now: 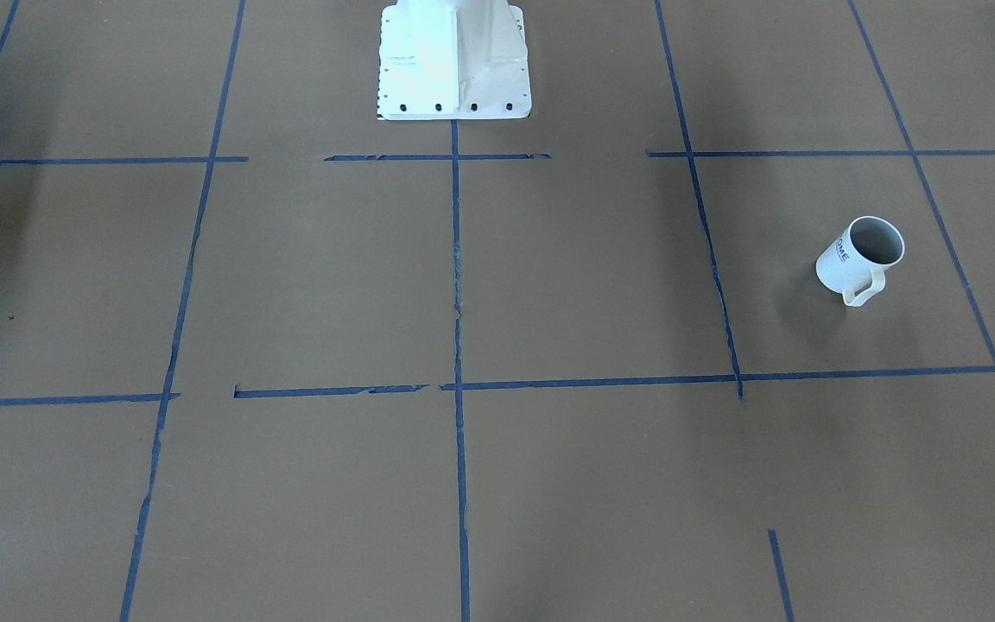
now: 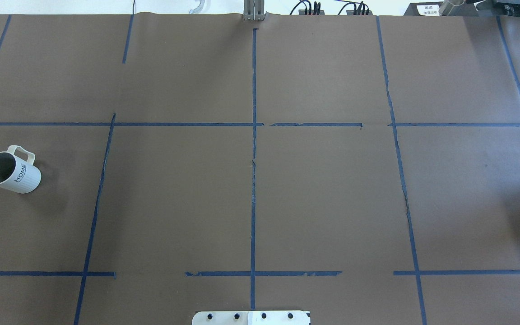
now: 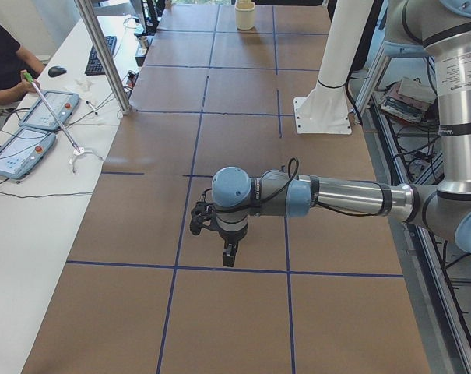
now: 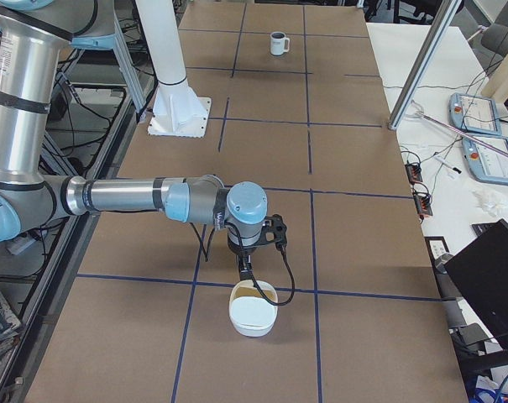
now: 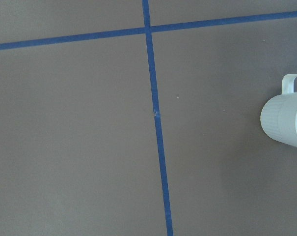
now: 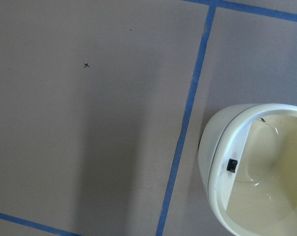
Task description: Left arm hands cup to right arm to dump lemon
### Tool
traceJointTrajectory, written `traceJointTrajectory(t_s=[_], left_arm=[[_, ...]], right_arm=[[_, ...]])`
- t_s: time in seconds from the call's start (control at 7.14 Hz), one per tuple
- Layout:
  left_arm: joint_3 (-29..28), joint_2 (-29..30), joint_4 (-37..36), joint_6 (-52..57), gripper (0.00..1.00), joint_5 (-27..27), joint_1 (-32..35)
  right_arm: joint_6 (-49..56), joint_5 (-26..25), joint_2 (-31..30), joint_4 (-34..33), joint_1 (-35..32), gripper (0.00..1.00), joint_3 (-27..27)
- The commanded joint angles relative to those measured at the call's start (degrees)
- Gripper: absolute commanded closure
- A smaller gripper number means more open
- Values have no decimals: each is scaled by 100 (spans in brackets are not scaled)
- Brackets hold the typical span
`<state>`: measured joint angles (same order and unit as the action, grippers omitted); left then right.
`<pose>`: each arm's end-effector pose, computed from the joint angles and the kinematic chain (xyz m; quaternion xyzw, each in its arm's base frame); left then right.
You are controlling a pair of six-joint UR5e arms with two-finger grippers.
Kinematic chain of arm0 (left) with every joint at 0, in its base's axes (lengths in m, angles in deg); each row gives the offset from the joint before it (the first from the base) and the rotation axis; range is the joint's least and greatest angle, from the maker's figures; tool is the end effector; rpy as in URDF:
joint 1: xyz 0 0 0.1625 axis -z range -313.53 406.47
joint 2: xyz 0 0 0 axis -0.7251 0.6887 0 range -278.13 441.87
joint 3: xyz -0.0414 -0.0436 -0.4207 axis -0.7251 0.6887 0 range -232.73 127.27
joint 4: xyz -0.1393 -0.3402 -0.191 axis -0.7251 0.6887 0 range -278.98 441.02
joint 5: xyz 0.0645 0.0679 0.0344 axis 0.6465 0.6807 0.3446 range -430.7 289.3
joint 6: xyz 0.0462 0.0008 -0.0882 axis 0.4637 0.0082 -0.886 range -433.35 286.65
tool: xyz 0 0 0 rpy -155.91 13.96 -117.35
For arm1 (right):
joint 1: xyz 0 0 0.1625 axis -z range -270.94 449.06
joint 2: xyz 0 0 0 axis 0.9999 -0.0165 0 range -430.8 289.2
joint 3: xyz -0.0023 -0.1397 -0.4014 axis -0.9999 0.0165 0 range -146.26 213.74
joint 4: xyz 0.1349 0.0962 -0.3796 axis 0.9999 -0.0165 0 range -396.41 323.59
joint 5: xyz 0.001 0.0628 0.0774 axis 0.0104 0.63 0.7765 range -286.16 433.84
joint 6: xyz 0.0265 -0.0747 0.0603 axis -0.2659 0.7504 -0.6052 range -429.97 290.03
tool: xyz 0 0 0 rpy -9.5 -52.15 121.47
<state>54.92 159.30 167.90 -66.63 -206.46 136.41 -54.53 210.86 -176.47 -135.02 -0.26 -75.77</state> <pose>-0.0615 -0.4004 0.6086 0.0384 0.3872 0.0612 0.9192 0.0560 -0.3709 0.6215 0.0132 -0.4001 -0.1121 0.9095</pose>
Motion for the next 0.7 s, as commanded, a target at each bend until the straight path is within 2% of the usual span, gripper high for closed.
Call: traceJointTrajectory(t_s=[0.0, 0.14, 0.42, 0.56], left_arm=[[-50, 44, 432, -650, 0, -3, -290], [-59, 44, 748, -1359, 0, -3, -431], [-85, 123, 1687, -3185, 0, 58, -1545], [-147, 384, 1831, -3847, 0, 76, -1975]], right_arm=[[-59, 27, -6, 227, 2, 0, 17], [-51, 27, -7, 228, 2, 0, 17], [-42, 36, -7, 237, 11, 0, 8], [-33, 36, -7, 228, 2, 0, 8]])
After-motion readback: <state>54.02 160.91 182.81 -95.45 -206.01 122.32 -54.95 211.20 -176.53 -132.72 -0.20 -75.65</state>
